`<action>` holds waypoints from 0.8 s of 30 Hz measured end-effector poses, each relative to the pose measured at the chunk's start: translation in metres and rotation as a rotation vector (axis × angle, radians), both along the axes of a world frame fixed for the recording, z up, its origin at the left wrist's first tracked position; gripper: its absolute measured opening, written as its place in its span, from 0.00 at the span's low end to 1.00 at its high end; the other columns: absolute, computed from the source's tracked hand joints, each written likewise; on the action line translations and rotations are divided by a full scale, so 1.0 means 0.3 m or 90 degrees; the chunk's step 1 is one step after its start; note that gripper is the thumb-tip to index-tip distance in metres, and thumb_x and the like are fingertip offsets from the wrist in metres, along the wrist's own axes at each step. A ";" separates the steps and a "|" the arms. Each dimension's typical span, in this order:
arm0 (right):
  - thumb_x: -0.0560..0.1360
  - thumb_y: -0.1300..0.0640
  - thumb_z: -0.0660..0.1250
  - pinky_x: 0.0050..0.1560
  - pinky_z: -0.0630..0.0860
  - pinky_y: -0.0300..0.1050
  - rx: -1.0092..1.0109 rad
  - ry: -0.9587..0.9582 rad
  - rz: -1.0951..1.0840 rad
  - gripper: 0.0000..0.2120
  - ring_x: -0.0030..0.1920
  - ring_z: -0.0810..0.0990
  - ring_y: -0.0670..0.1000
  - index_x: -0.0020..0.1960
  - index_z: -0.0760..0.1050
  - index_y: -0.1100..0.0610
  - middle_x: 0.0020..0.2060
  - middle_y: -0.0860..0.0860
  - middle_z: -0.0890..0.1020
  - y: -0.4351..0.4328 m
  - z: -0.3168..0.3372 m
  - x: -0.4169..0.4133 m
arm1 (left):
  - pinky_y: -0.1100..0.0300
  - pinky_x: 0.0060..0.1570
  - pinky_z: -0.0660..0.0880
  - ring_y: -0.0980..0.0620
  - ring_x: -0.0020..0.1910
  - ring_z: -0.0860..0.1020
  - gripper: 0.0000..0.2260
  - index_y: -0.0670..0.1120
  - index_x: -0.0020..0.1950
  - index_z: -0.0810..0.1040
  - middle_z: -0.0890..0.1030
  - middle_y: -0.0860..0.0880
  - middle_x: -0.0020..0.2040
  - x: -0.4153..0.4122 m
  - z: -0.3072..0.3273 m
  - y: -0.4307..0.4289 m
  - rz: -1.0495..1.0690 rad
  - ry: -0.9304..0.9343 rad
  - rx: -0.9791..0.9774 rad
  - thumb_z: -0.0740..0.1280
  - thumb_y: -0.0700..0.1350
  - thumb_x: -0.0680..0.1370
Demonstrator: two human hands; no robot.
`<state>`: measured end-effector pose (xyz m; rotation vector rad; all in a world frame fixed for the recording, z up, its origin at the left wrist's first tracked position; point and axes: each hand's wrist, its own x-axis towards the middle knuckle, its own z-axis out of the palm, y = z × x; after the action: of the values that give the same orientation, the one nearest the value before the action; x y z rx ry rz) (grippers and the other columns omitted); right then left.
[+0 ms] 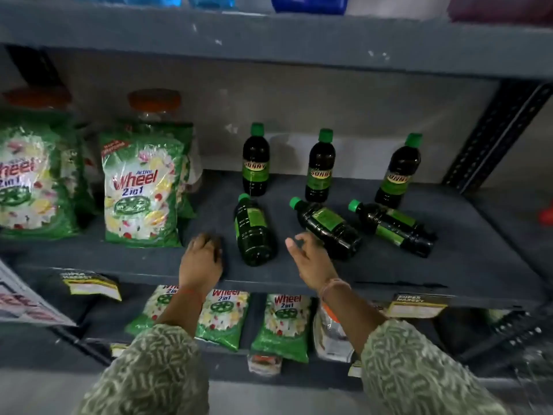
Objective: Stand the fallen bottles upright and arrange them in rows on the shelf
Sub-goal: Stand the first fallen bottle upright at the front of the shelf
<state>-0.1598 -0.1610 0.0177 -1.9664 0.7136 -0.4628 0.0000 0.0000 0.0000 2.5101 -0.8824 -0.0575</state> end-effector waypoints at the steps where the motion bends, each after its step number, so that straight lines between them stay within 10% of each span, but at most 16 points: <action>1: 0.75 0.41 0.58 0.46 0.75 0.56 0.006 0.032 -0.007 0.18 0.36 0.74 0.55 0.50 0.71 0.57 0.34 0.53 0.72 0.002 0.015 0.028 | 0.49 0.71 0.60 0.39 0.71 0.62 0.18 0.41 0.68 0.68 0.65 0.40 0.72 0.013 -0.011 -0.007 -0.009 0.000 0.032 0.57 0.42 0.78; 3: 0.73 0.36 0.57 0.44 0.75 0.53 0.043 0.078 -0.007 0.22 0.37 0.74 0.55 0.39 0.71 0.56 0.35 0.53 0.73 0.002 0.054 0.089 | 0.49 0.74 0.53 0.42 0.75 0.54 0.22 0.44 0.73 0.59 0.57 0.44 0.76 0.026 -0.026 -0.015 -0.032 -0.016 0.081 0.52 0.46 0.79; 8: 0.60 0.29 0.67 0.50 0.78 0.51 0.160 0.185 0.013 0.40 0.55 0.78 0.57 0.59 0.73 0.59 0.55 0.54 0.78 0.024 0.133 0.260 | 0.43 0.71 0.60 0.38 0.73 0.62 0.32 0.41 0.71 0.63 0.66 0.41 0.72 0.028 -0.056 -0.007 -0.050 -0.069 0.092 0.41 0.55 0.73; 12: 0.60 0.36 0.72 0.55 0.78 0.50 0.049 0.269 0.034 0.33 0.53 0.80 0.57 0.56 0.77 0.57 0.55 0.56 0.81 0.032 0.122 0.343 | 0.46 0.72 0.57 0.41 0.74 0.60 0.35 0.43 0.72 0.61 0.64 0.43 0.74 0.023 -0.051 -0.010 -0.045 -0.070 0.092 0.38 0.56 0.71; 24: 0.59 0.45 0.78 0.51 0.77 0.52 -0.096 -0.080 -0.142 0.39 0.54 0.77 0.57 0.61 0.65 0.60 0.55 0.57 0.77 0.000 0.026 0.298 | 0.49 0.74 0.52 0.44 0.76 0.54 0.28 0.46 0.74 0.57 0.58 0.46 0.76 0.019 -0.043 -0.017 -0.031 -0.042 0.114 0.44 0.52 0.74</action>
<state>-0.0705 -0.1611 0.0255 -1.9847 0.8412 -0.7883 0.0057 -0.0050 -0.0130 2.6700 -1.0050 -0.0737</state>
